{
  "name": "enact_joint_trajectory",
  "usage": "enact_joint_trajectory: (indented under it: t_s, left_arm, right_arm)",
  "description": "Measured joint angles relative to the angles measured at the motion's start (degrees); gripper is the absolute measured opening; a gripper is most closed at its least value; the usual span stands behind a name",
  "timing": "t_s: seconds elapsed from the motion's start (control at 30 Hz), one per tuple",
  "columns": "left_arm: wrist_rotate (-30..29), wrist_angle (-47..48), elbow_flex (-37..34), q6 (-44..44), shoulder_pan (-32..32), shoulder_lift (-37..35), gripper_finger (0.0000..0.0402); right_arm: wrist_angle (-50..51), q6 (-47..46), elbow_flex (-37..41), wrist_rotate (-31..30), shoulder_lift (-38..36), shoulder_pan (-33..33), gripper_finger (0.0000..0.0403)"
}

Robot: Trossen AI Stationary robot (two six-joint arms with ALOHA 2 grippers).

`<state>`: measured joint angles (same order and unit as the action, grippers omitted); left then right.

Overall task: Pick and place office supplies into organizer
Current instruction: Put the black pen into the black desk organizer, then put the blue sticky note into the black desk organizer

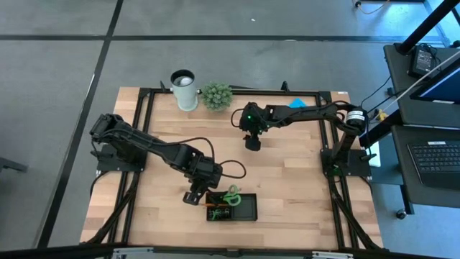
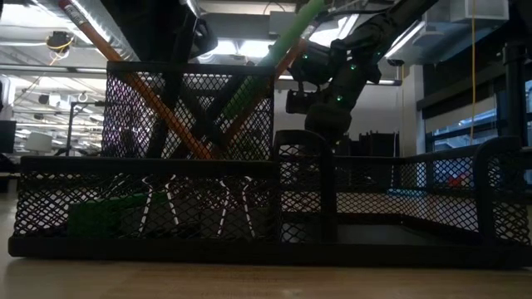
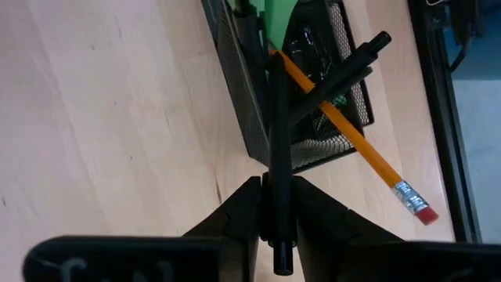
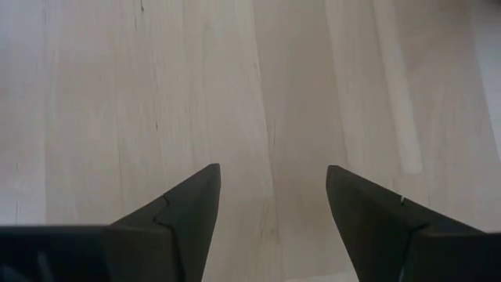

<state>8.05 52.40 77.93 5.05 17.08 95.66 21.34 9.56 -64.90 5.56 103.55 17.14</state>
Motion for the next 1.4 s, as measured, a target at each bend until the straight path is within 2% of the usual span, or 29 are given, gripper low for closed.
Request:
enact_joint_trajectory:
  t_s: [0.3, 0.47, 0.63, 0.8, 0.87, 1.07, 1.2, 1.4]
  left_arm:
    - [-0.15, 0.27, 0.0, 1.04, -0.02, -0.04, 0.0101]
    - [-0.59, 3.52, 1.16, 3.28, -0.02, -1.1, 0.0115]
    - [-0.97, 9.7, 5.48, 5.26, -0.32, -1.49, 0.012]
    - [-5.31, 8.53, 5.93, 4.32, -2.44, -4.35, 0.0115]
    - [-7.16, 6.05, 4.72, 1.6, -4.01, -5.82, 0.0109]
    - [-5.82, -2.19, -1.24, -5.08, -11.53, -10.91, 0.0091]
    - [-5.53, -7.2, -7.31, -7.57, -17.63, -16.22, 0.0083]
    - [-4.76, -24.82, -20.5, -10.24, -26.57, -25.74, 0.0077]
  right_arm:
    - [0.05, 0.09, 0.0, 0.0, -0.01, -0.01, 0.0236]
    - [0.38, -0.55, 0.0, 0.02, -0.02, 0.0, 0.0236]
    - [2.36, -5.61, 0.0, 0.12, -0.45, 0.59, 0.0236]
    - [6.87, -12.56, -0.02, 0.03, -4.26, 4.85, 0.0236]
    - [8.5, -13.82, -0.01, -0.06, -6.48, 7.41, 0.0236]
    - [13.39, -13.79, -0.04, -0.23, -13.66, 15.42, 0.0236]
    - [16.46, -13.61, -0.04, -5.57, -17.62, 19.91, 0.0236]
    - [16.85, -16.96, -0.04, -6.47, -20.04, 23.05, 0.0236]
